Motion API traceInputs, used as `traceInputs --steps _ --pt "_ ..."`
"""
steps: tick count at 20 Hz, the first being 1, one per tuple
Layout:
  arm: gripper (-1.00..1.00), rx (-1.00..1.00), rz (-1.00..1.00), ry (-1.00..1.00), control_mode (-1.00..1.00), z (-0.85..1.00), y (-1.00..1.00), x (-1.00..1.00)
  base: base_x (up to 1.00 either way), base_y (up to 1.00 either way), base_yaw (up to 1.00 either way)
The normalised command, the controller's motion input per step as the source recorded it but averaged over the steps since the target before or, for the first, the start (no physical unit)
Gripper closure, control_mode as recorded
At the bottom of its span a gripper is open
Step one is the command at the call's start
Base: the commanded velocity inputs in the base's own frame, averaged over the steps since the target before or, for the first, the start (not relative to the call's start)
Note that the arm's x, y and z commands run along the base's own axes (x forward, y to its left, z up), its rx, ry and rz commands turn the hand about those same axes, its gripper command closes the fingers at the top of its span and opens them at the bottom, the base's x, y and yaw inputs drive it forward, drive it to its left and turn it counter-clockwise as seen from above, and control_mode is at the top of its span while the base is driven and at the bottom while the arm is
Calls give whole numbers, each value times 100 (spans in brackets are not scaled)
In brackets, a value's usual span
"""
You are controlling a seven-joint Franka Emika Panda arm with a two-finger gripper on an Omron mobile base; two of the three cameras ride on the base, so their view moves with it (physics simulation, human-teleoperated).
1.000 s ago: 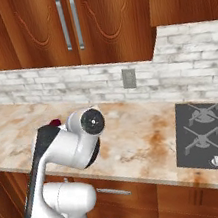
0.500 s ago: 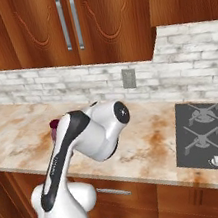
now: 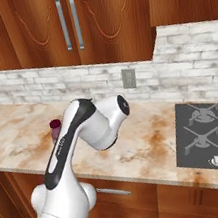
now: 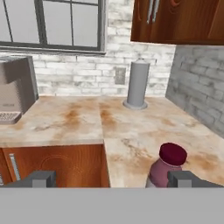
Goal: There is a wine glass and glass cup on the dining counter. Place the wine bottle next to the wine glass and the juice bottle next to the glass cup.
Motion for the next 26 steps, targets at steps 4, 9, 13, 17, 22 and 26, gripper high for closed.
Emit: traceInputs --steps 4,9,13,17,22,26 --pt "-100 3 2 -8 -100 -13 30 16 0 0 0" --pt "-100 1 2 -3 -100 -26 23 24 0 0 0" --pt "-100 5 10 1 -100 -11 4 32 0 0 0" --pt "-100 4 8 1 -100 -9 8 36 0 0 0" --pt "-100 2 8 1 -100 -15 8 34 0 0 0" --pt "-100 0 5 1 -100 -15 10 38 0 0 0"
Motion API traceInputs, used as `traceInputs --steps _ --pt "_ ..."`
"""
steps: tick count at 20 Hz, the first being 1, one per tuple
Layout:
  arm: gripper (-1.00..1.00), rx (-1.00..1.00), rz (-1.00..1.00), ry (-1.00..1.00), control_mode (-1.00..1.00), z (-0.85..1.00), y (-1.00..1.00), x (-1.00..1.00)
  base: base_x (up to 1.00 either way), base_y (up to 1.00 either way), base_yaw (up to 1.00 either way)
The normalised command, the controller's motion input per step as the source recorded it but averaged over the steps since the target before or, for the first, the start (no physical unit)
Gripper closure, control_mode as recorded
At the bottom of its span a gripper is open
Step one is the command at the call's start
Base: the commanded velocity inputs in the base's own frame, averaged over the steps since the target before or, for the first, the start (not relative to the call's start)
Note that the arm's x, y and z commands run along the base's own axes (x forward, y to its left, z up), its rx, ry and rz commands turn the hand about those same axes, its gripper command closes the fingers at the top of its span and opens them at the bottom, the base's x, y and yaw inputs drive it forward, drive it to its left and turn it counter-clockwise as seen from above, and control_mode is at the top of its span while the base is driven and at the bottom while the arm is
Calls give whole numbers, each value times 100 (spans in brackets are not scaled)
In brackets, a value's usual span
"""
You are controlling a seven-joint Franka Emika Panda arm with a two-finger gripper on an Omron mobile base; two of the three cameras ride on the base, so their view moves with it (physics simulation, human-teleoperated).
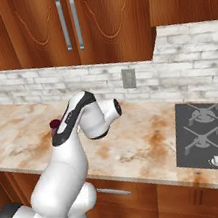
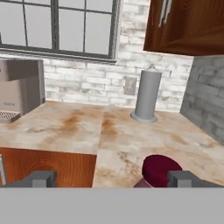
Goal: There is a wine glass and glass cup on the dining counter. Place the wine bottle next to the wine glass and the juice bottle next to the glass cup.
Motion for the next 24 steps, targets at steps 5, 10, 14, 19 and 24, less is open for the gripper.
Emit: traceInputs --steps 5,10,14,19,24 --pt "-100 0 1 0 -100 -14 16 40 0 0 0" --pt "-100 0 0 0 -100 -14 16 37 0 0 0" --pt "-100 0 0 0 -100 -21 16 35 0 0 0" --pt "-100 0 0 0 -100 -14 7 16 0 0 0" --pt "-100 0 0 0 -100 -10 3 12 0 0 0"
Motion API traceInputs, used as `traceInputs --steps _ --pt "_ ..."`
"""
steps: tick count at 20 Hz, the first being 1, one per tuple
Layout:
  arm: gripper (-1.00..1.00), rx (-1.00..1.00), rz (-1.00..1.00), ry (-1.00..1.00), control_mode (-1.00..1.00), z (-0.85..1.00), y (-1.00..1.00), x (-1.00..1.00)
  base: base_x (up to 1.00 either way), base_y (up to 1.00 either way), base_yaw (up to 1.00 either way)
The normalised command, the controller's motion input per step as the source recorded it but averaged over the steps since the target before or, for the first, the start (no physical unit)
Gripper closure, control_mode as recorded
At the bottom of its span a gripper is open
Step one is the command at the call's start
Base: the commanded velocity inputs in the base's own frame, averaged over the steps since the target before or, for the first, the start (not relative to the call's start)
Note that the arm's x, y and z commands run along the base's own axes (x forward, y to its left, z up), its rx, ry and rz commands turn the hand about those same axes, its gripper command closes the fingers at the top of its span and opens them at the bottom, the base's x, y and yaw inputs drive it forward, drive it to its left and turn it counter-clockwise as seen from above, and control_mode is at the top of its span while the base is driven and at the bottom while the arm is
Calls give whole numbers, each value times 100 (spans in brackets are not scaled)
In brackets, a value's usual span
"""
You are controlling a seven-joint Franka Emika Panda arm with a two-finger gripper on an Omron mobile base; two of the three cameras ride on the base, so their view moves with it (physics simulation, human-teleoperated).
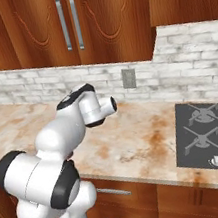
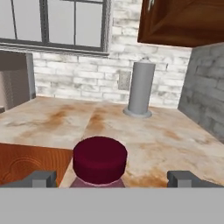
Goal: There is a wine glass and glass cup on the dining counter. Place the wine bottle next to the wine glass and the juice bottle next to the glass cup.
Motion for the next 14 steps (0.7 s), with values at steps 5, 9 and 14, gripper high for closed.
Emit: traceInputs --steps 5,9,14 --pt "-100 0 0 4 -100 0 12 -1 0 0 0" --pt "-100 0 0 8 -100 0 19 -6 0 0 0" --pt "-100 0 0 12 -100 0 9 -1 0 0 0"
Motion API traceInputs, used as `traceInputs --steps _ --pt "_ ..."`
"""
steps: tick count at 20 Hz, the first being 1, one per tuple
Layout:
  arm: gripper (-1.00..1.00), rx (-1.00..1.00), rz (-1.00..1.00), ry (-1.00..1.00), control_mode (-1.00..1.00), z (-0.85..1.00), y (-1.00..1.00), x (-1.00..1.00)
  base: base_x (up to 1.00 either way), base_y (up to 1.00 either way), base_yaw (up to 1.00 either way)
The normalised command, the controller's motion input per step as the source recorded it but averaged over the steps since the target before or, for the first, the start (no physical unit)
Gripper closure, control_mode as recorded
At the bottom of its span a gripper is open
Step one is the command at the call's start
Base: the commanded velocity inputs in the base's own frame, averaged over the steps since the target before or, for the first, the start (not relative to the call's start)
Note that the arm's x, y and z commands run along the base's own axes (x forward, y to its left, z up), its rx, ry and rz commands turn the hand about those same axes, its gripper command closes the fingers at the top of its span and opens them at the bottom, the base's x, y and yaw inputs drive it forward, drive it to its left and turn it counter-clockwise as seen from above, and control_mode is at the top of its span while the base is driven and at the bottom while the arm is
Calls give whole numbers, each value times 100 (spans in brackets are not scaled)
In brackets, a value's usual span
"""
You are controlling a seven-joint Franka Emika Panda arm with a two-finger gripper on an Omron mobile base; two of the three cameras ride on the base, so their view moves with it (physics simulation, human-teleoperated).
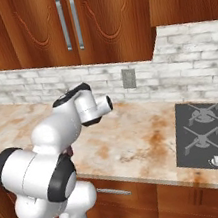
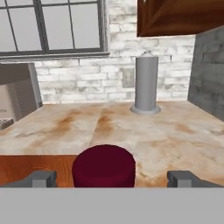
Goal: There is a wine glass and glass cup on the dining counter. Place the wine bottle next to the wine glass and the juice bottle next to the glass cup.
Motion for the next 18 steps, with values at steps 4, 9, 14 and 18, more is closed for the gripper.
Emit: traceInputs --steps 4,9,14,18 --pt "-100 0 0 12 -100 -4 0 -8 0 0 0" --pt "-100 0 0 2 -100 -8 6 -17 0 0 0" --pt "-100 0 0 0 -100 -6 8 -1 0 0 0" --pt "-100 0 0 0 -100 -5 11 0 0 0 0"
